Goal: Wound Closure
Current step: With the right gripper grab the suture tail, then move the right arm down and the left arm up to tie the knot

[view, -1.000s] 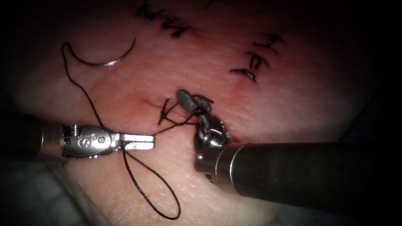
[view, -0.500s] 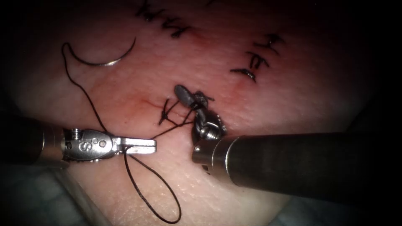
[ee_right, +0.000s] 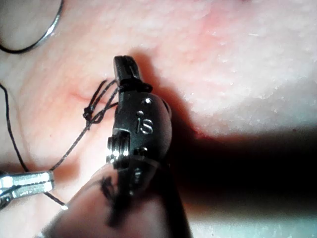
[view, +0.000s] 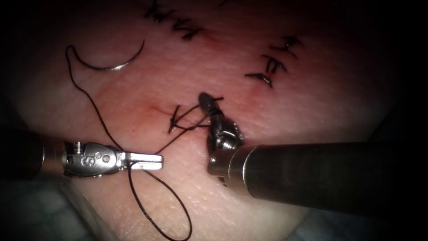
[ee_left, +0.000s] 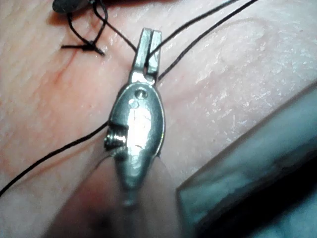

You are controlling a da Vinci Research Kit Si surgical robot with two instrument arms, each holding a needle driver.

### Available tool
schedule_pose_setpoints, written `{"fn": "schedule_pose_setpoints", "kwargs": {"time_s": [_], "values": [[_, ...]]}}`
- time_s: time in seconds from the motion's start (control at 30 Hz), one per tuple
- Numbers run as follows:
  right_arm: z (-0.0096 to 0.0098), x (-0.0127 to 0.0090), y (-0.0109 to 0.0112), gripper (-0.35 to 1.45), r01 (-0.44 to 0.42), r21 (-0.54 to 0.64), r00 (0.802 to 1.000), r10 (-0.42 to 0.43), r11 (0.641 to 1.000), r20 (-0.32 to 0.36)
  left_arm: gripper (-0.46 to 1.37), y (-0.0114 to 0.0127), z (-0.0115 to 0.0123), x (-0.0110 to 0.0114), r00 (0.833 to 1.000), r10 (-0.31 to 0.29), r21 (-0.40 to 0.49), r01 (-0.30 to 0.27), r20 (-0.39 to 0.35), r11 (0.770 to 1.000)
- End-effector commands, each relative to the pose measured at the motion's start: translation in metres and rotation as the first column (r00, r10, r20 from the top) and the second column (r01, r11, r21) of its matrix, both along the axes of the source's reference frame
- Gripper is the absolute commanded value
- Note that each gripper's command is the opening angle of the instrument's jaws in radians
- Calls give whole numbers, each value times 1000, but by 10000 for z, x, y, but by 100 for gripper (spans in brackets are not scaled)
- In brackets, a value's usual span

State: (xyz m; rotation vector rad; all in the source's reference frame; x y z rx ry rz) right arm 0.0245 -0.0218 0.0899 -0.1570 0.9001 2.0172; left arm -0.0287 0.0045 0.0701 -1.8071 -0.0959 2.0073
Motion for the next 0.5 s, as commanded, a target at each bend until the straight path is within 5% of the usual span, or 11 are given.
{"fn": "schedule_pose_setpoints", "kwargs": {"time_s": [0.03,0.5], "values": [[1,-1,-3,-35,19,-4,1000,-19,1000,12,-35,3,2,0,1000,-2,3,2,-3,1000],[-11,5,-19,-35,174,-58,985,-174,983,14,-35,90,55,25,995,-31,31,34,-94,999]]}}
